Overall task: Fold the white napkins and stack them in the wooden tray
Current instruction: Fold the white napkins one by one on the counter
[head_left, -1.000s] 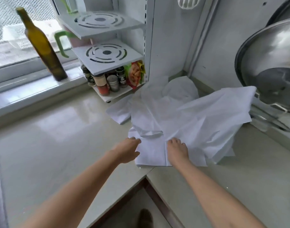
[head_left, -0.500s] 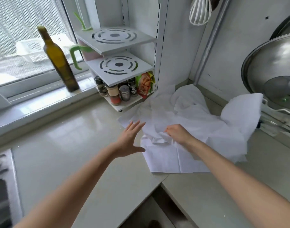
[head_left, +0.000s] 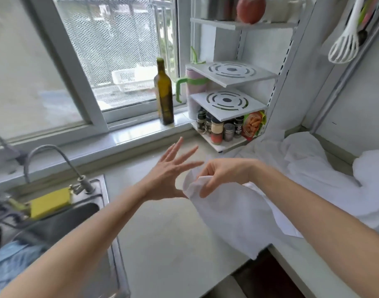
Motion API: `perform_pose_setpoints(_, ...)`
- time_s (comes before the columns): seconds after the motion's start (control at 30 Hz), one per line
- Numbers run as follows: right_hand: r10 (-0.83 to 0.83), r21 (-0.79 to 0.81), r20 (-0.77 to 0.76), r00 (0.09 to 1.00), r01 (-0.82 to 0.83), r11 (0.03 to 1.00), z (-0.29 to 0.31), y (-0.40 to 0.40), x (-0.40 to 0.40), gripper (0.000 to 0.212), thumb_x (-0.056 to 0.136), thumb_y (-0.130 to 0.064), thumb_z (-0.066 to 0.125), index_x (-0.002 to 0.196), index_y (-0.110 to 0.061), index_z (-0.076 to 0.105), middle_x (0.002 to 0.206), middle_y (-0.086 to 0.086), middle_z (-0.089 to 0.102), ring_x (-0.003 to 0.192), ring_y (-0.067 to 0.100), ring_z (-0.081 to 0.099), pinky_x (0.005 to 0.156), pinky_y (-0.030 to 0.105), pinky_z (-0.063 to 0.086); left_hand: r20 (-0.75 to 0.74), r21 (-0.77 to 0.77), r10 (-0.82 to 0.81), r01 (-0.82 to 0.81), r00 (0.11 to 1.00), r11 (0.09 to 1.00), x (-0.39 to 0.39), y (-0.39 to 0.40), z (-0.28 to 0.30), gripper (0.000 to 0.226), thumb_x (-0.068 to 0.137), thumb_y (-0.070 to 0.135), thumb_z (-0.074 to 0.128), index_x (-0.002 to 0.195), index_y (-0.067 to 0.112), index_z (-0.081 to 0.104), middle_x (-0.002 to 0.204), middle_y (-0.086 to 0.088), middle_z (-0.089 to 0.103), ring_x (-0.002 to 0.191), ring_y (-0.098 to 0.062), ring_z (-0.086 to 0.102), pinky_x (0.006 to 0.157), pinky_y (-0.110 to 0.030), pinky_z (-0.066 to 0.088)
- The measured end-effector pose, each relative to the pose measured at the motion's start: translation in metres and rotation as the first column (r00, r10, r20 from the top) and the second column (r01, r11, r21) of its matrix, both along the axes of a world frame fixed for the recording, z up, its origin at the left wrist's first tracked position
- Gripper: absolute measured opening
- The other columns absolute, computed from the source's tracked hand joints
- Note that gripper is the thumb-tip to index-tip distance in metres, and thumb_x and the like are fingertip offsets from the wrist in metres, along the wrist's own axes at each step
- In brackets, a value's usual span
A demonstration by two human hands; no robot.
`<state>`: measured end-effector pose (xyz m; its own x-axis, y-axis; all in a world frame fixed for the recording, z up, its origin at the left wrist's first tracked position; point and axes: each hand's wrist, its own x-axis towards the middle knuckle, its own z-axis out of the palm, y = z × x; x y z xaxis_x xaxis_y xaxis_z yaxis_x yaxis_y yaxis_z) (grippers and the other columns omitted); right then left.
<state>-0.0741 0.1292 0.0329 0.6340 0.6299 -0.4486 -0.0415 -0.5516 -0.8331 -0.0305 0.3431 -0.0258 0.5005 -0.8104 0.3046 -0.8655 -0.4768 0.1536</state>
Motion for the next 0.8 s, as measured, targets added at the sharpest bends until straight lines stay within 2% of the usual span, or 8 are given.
perform_pose_setpoints(0.1, 0.087, 0.044, -0.076, 0.993, -0.084, 0.995, 0.003, 0.022, 0.008, 0.003, 0.082, -0.015, 0.072, 0.081, -0.017, 0.074, 0.076, -0.001, 0.069, 0.071, 0.015, 0.064, 0.070, 0.027, 0.051, 0.008, 0.070, -0.061, 0.060, 0.998, 0.996, -0.009, 0.029, -0.004, 0.050, 0.071, 0.068, 0.063, 0.108, 0.035, 0.071, 0.156, 0.015, 0.021, 0.148, -0.019, -0.013, 0.120, -0.044, -0.004)
perform_pose_setpoints(0.2, 0.094, 0.068, -0.078, 0.993, -0.088, 0.994, 0.003, 0.029, 0.018, 0.001, 0.080, -0.016, 0.073, 0.079, -0.017, 0.073, 0.073, -0.001, 0.066, 0.073, 0.019, 0.060, 0.074, 0.032, 0.048, -0.307, 0.031, 0.052, -0.044, 0.950, 0.999, -0.020, 0.047, -0.015, 0.045, 0.074, 0.057, 0.071, 0.107, 0.027, 0.071, 0.147, 0.020, 0.039, 0.147, -0.007, 0.000, 0.119, -0.031, -0.006)
perform_pose_setpoints(0.27, 0.044, 0.107, -0.078, 0.996, -0.035, 0.994, 0.000, 0.028, 0.026, 0.001, 0.081, -0.018, 0.073, 0.081, -0.017, 0.073, 0.074, -0.002, 0.066, 0.071, 0.014, 0.062, 0.069, 0.026, 0.049, -0.527, 0.126, 0.184, -0.139, 0.829, 0.982, -0.027, 0.057, -0.021, 0.037, 0.077, 0.046, 0.073, 0.107, 0.024, 0.069, 0.136, 0.012, 0.055, 0.142, -0.007, 0.025, 0.118, -0.028, 0.015)
perform_pose_setpoints(0.33, -0.062, 0.022, 0.193, 0.979, 0.059, 0.998, -0.007, 0.025, 0.037, 0.007, 0.079, -0.025, 0.072, 0.075, -0.019, 0.073, 0.067, -0.006, 0.058, 0.067, 0.007, 0.053, 0.064, 0.025, 0.041, -0.645, 0.217, 0.327, -0.244, 0.691, 0.945, -0.032, 0.065, -0.026, 0.027, 0.079, 0.035, 0.073, 0.098, 0.016, 0.067, 0.103, 0.004, 0.069, 0.111, -0.019, 0.058, 0.089, -0.030, 0.045)
perform_pose_setpoints(0.4, -0.071, -0.145, 0.546, 0.835, 0.178, 0.973, -0.018, 0.023, 0.052, 0.026, 0.078, -0.025, 0.070, 0.054, -0.023, 0.060, 0.051, -0.014, 0.041, 0.054, 0.002, 0.037, 0.057, 0.027, 0.029, -0.651, 0.219, 0.444, -0.408, 0.615, 0.886, -0.031, 0.070, -0.023, 0.018, 0.081, 0.028, 0.072, 0.089, 0.013, 0.067, 0.082, 0.003, 0.067, 0.085, -0.020, 0.065, 0.067, -0.027, 0.046)
perform_pose_setpoints(0.57, -0.039, -0.272, 0.879, 0.475, 0.567, 0.778, -0.029, 0.021, 0.074, 0.010, 0.086, -0.017, 0.059, 0.079, -0.018, 0.066, 0.080, -0.003, 0.066, 0.081, 0.023, 0.060, 0.062, 0.028, 0.035, -0.137, -0.043, 0.770, -0.780, 0.624, 0.624, -0.001, 0.072, 0.015, 0.020, 0.093, 0.034, 0.059, 0.090, 0.017, 0.068, 0.094, -0.001, 0.068, 0.089, -0.030, 0.063, 0.064, -0.031, 0.038)
perform_pose_setpoints(0.67, -0.032, -0.111, 0.979, 0.202, 0.655, 0.748, -0.025, 0.016, 0.073, 0.011, 0.088, -0.007, 0.055, 0.082, -0.012, 0.064, 0.080, 0.005, 0.066, 0.072, 0.027, 0.061, 0.057, 0.034, 0.046, 0.136, -0.281, 0.693, -0.643, 0.708, 0.712, 0.001, 0.071, 0.035, 0.016, 0.090, 0.023, 0.064, 0.083, 0.010, 0.068, 0.079, -0.007, 0.063, 0.064, -0.036, 0.060, 0.054, -0.033, 0.040)
perform_pose_setpoints(0.8, 0.069, -0.052, 0.998, -0.008, 0.571, 0.819, -0.035, -0.001, 0.062, 0.015, 0.076, 0.009, 0.061, 0.075, -0.006, 0.063, 0.073, 0.009, 0.062, 0.070, 0.029, 0.057, 0.057, 0.038, 0.049, 0.471, -0.205, 0.468, -0.423, 0.748, 0.883, -0.016, 0.073, 0.026, 0.010, 0.079, 0.011, 0.069, 0.069, 0.014, 0.069, 0.062, -0.002, 0.056, 0.047, -0.025, 0.053, 0.056, -0.024, 0.038)
